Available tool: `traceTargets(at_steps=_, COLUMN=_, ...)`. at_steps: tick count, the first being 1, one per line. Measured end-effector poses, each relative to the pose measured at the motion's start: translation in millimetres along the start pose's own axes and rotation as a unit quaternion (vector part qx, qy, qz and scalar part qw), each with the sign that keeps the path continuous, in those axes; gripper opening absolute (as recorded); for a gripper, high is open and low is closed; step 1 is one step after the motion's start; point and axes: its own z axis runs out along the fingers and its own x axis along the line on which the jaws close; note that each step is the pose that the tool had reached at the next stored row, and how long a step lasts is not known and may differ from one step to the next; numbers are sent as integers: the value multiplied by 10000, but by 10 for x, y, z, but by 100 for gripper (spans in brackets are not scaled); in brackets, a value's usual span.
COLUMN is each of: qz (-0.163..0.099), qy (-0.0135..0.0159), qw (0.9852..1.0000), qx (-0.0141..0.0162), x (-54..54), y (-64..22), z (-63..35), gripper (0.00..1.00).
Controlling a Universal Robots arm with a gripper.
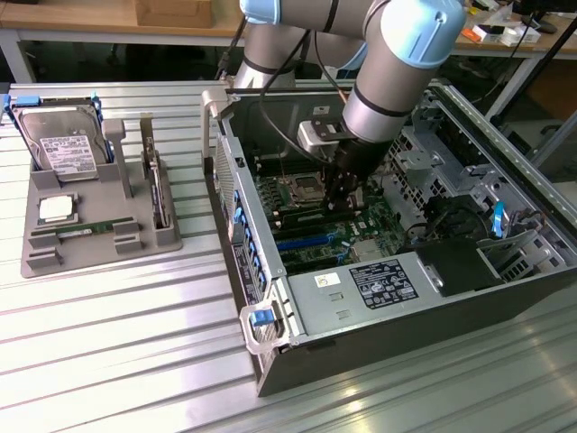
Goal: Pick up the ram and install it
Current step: 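Insert the ram into the slot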
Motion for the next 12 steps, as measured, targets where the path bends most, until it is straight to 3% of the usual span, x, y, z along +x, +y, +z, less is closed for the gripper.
traceTargets(at_steps=6, qz=104, qy=-16, qw=9999, qx=5, x=10, y=1, z=-11, gripper=12)
traceTargets(at_steps=12, qz=45, qy=-14, qw=10000, qx=2, x=-1, y=0, z=-1, gripper=12)
